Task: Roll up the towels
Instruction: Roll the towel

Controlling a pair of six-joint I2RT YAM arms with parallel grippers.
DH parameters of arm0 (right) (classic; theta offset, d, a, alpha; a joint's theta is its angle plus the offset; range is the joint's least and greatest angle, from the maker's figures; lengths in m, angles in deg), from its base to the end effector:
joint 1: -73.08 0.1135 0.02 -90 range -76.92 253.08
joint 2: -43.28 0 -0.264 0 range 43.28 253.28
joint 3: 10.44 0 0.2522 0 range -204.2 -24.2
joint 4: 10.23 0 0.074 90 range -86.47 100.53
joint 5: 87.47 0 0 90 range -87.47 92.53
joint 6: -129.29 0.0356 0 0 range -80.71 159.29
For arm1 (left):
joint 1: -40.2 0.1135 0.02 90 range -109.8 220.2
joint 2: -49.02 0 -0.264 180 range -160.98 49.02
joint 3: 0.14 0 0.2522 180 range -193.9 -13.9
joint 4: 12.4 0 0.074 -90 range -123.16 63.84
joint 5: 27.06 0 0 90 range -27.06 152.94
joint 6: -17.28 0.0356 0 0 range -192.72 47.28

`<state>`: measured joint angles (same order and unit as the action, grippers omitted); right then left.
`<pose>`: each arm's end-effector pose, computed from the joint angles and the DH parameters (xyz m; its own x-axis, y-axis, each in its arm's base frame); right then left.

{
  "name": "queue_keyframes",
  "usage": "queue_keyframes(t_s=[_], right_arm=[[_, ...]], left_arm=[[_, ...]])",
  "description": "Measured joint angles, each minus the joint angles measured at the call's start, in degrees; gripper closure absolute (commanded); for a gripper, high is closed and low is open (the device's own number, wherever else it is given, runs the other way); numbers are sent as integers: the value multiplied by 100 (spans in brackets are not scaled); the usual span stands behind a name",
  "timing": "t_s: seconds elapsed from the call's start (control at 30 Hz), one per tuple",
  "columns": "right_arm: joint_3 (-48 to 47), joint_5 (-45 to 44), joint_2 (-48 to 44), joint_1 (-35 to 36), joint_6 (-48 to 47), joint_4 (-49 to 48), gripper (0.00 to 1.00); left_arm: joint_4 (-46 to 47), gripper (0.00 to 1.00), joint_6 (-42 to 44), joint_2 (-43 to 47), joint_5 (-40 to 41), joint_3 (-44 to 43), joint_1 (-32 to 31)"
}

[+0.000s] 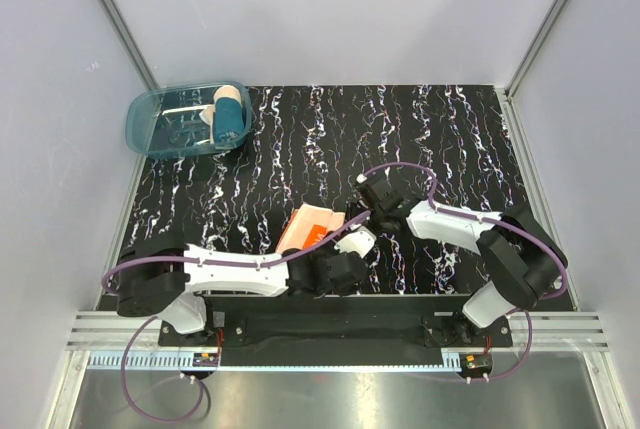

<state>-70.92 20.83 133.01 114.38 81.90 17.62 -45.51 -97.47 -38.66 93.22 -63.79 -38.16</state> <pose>0.2160 0.2047 0.1638 -0.9752 -0.0012 -0.2213 -0.1284 0.8173 0.5618 0.0774 -0.2868 0.1866 -0.4849 0.5620 -0.6701 0.6470 0.7460 0.1575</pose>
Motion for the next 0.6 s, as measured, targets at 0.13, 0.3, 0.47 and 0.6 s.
queue_keyframes(t_s=[0.13,0.3,0.47,0.6], right_arm=[[-2,-26,-17,2,2,59,61],[-105,-66,-20,31,0,256,60],[-254,-125,-9,72,0,544,60],[-304,-129,7,72,4,669,59]], left_arm=[[162,39,-181,31,42,136,-4],[304,45,-442,127,109,332,-2],[385,49,-793,254,170,496,-2],[472,53,-1003,293,179,599,-2]])
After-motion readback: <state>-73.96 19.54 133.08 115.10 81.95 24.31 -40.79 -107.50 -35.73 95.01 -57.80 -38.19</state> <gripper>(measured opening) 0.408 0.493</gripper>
